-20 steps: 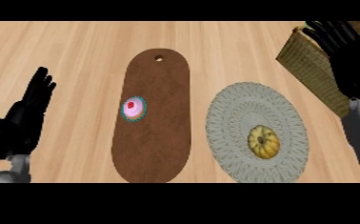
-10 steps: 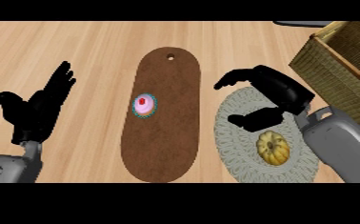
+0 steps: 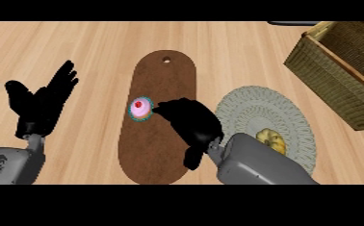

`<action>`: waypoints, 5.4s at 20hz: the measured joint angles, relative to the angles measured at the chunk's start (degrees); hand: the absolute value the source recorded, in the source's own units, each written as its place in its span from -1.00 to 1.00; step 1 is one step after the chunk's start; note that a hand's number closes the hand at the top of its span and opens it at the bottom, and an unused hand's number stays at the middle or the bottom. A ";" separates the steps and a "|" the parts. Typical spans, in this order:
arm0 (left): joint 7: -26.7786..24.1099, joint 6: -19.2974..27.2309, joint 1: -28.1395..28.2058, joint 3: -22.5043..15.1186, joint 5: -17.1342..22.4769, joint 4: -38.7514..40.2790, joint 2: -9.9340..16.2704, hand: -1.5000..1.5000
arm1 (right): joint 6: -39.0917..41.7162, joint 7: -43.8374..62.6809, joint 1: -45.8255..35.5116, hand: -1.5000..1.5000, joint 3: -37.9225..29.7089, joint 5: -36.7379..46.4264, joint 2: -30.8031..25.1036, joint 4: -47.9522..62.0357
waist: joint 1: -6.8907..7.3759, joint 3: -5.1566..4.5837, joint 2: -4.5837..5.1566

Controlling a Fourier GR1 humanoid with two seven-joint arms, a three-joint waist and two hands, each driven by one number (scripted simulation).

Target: Pick the squash from the placemat and place it in the basket

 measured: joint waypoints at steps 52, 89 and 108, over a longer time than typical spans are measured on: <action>-1.80 -4.02 0.93 5.12 -3.22 2.90 -2.90 0.00 | 33.54 21.29 7.01 -1.00 -14.19 6.70 -8.75 -15.33 | -1.15 0.20 -0.12; 1.61 -9.52 -0.69 12.51 -11.84 1.87 -9.60 0.00 | 39.48 3.24 22.14 -1.00 -21.84 28.05 -8.27 -14.19 | -1.01 0.16 -0.16; 2.97 -11.06 -1.01 14.13 -13.17 0.66 -10.83 0.00 | 27.79 5.18 20.00 1.00 -27.91 36.71 2.69 -5.07 | -0.73 0.19 -0.07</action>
